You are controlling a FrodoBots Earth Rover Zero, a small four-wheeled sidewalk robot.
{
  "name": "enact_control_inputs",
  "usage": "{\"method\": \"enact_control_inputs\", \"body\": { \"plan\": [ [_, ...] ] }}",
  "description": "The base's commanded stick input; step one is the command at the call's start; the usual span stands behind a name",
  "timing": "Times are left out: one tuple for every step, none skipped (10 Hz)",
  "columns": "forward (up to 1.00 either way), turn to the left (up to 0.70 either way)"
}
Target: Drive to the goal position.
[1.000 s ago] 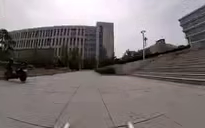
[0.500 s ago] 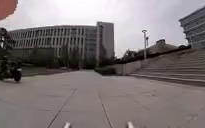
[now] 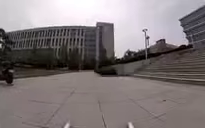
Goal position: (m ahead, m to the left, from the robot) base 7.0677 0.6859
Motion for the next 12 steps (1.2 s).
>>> {"method": "enact_control_inputs", "body": {
  "plan": [
    [0.85,0.00],
    [0.85,0.00],
    [0.85,0.00],
    [0.85,0.00],
    [0.85,0.00],
    [0.85,0.00],
    [0.85,0.00],
    [0.85,0.00],
    [0.85,0.00],
    [0.85,0.00],
    [0.85,0.00],
    [0.85,0.00]
  ]
}}
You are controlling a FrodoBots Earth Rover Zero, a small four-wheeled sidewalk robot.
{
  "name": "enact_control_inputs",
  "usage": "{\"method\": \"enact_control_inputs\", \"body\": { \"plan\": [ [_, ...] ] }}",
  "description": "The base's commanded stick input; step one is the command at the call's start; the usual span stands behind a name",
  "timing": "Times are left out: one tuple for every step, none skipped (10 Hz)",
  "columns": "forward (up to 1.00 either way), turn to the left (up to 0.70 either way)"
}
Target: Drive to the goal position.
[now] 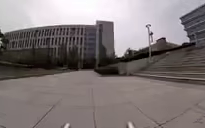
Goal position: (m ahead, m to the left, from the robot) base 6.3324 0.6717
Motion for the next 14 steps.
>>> {"method": "enact_control_inputs", "body": {
  "plan": [
    [0.85,0.00],
    [0.85,0.00],
    [0.85,0.00],
    [0.85,0.00],
    [0.85,0.00],
    [0.85,0.00],
    [0.85,0.00],
    [0.85,0.00],
    [0.85,0.00],
    [0.85,0.00],
    [0.85,0.00],
    [0.85,0.00],
    [0.85,0.00],
    [0.85,0.00]
  ]
}}
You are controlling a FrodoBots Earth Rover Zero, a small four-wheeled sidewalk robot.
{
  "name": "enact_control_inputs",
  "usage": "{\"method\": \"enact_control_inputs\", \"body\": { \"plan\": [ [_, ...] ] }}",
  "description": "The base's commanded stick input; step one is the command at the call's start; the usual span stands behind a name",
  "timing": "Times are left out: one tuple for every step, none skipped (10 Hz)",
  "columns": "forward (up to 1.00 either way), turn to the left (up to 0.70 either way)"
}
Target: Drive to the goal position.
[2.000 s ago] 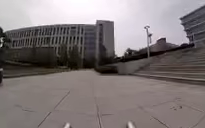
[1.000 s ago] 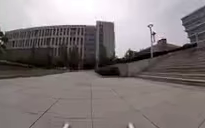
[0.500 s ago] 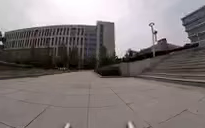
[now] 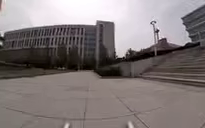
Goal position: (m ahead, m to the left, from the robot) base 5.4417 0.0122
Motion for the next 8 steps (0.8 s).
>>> {"method": "enact_control_inputs", "body": {
  "plan": [
    [0.85,0.00],
    [0.85,0.00],
    [0.85,0.00],
    [0.85,0.00],
    [0.85,0.00],
    [0.85,0.00],
    [0.85,0.00],
    [0.85,0.00]
  ]
}}
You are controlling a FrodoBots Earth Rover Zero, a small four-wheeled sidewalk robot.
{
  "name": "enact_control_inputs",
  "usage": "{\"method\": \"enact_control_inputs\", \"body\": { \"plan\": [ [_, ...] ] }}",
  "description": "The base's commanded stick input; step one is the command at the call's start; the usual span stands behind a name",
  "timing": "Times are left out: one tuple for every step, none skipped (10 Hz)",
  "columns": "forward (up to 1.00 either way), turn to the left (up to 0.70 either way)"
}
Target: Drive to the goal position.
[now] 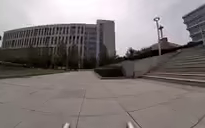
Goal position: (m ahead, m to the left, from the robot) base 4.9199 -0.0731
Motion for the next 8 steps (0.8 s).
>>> {"method": "enact_control_inputs", "body": {
  "plan": [
    [0.85,0.00],
    [0.85,0.00],
    [0.85,0.00],
    [0.85,0.00],
    [0.85,0.00],
    [0.85,0.00],
    [0.85,0.00],
    [0.85,0.00]
  ]
}}
